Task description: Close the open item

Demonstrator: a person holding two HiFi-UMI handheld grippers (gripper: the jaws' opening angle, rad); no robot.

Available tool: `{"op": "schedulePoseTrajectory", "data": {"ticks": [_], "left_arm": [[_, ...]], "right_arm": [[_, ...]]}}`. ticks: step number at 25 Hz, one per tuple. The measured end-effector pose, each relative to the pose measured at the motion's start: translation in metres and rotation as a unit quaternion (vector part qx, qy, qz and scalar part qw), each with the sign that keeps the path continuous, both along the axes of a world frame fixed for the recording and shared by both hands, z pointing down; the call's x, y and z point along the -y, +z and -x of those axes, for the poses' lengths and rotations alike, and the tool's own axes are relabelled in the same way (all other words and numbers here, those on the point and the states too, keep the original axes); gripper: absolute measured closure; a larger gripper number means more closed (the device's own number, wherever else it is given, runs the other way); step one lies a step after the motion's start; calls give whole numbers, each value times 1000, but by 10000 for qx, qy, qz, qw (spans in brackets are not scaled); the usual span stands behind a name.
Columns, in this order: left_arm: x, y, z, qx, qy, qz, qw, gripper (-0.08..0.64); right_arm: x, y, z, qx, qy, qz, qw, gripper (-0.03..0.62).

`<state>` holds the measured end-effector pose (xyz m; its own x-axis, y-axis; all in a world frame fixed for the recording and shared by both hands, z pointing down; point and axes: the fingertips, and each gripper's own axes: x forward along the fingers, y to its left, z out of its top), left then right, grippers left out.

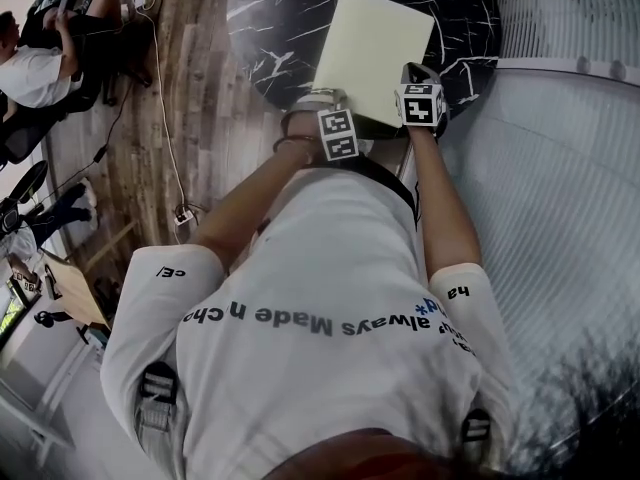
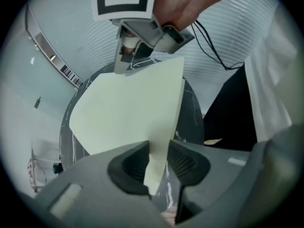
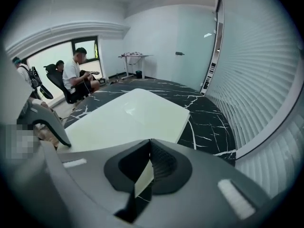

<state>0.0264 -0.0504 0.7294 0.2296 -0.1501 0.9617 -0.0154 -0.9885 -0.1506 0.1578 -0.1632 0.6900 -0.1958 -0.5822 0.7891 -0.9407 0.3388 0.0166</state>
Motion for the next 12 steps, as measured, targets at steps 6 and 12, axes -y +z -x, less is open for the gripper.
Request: {"op": "schedulePoseTrajectory", "data": {"ticks": [6, 12], "left_arm": [[1, 1, 0, -15, 4, 180, 9998, 448], [1, 2, 0, 37, 60, 384, 9992, 446]], "right_arm": [[-8, 26, -3, -14, -9, 436, 9990, 591], [-8, 34, -4, 252, 159, 395, 9988, 591]]}}
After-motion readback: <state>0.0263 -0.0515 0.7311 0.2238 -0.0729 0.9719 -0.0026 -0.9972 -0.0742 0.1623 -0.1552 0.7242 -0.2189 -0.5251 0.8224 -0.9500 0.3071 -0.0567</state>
